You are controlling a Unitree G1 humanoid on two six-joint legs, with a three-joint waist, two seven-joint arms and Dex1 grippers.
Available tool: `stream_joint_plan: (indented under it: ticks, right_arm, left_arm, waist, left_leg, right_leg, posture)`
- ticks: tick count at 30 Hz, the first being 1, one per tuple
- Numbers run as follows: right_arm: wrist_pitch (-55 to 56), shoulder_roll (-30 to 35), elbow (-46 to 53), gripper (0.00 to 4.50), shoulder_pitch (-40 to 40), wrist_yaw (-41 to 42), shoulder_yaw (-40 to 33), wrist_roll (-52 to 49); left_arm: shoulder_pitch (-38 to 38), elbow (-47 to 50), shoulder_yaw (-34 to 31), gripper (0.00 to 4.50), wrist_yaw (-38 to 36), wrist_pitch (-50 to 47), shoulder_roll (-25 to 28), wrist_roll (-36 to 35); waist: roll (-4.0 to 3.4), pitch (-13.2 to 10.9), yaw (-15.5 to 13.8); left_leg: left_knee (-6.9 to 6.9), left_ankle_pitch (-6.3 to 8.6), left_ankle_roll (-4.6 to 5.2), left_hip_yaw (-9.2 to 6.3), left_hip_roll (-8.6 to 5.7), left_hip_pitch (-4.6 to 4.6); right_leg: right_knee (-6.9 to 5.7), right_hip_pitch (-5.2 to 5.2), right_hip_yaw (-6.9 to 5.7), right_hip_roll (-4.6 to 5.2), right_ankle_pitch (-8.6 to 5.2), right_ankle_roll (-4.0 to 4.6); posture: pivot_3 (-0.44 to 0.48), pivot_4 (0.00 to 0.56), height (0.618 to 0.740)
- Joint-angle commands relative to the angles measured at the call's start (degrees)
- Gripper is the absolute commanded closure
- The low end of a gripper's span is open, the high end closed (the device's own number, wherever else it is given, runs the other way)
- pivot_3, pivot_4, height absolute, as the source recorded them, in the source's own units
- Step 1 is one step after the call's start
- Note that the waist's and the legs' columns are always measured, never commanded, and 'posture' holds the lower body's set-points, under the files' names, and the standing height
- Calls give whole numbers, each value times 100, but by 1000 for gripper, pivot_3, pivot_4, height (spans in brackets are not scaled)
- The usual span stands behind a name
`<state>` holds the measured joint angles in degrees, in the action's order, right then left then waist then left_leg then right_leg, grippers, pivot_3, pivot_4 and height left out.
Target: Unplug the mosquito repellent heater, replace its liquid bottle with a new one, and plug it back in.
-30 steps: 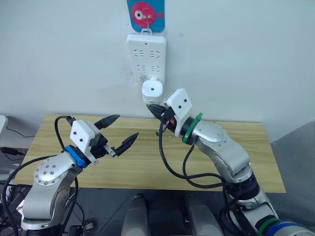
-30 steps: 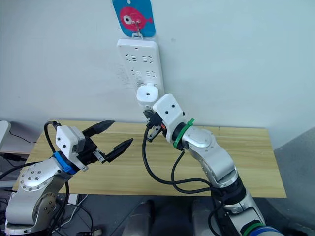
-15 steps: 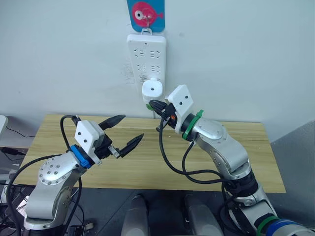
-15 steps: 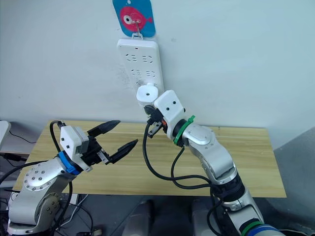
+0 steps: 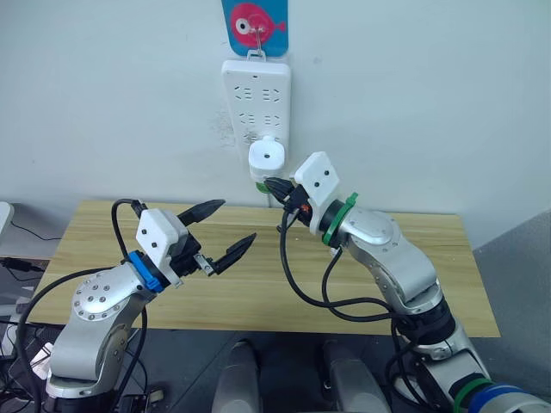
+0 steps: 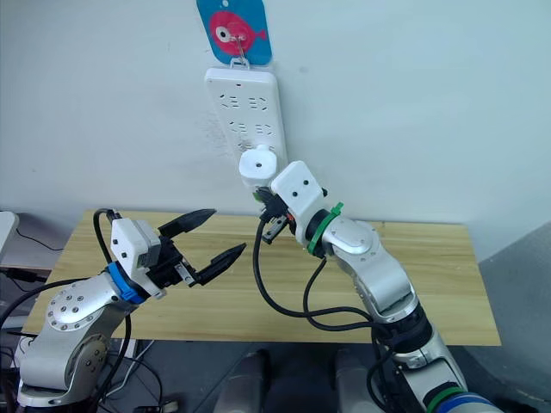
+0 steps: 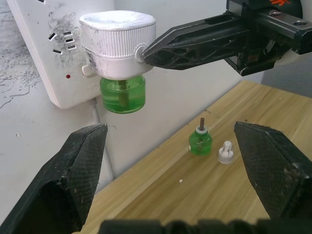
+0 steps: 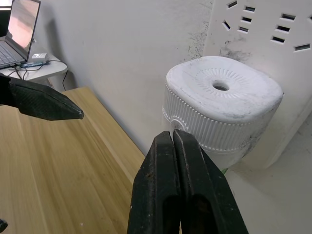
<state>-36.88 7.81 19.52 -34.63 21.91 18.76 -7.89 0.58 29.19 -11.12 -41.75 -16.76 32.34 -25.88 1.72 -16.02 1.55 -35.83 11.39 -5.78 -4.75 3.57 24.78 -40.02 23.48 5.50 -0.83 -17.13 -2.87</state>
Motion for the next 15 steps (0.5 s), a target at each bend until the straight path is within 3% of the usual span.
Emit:
stream_joint_plan:
  ticks: [1,7,13,15]
  right_arm:
    - [66,-119,12,4434,-131,-310,-330,104]
    - [-80,-128,46,4434,-114,-227,-398,-25]
    - [-175,641,974,4434,320,1087,-227,-829]
    - [-263,1013,1214,4060,474,1284,-459,-1013]
  left_arm:
    - [37,155,37,0,8,152,15,-3]
    - [53,103,66,0,-15,168,39,10]
    - [18,-214,16,0,-150,126,273,143]
    - [24,-442,-55,0,-388,85,521,104]
  waist:
    - [0,0,0]
    - [1,1,-1]
    - [6,12,-8]
    - [6,13,-1]
  left_leg:
    - [-1,0,0,0,0,0]
    - [-4,-1,-1,0,0,0]
    - [-1,0,0,-1,-2,1]
    - [3,1,1,-3,-1,0]
  right_leg:
    - [-1,0,0,0,0,0]
    - [-3,0,0,0,1,0]
    - [1,-2,-2,2,1,1]
    - [0,-2,-5,1,0,1]
  posture:
    - [78,223,735]
    - [75,218,735]
    - [70,194,735]
    - [69,186,735]
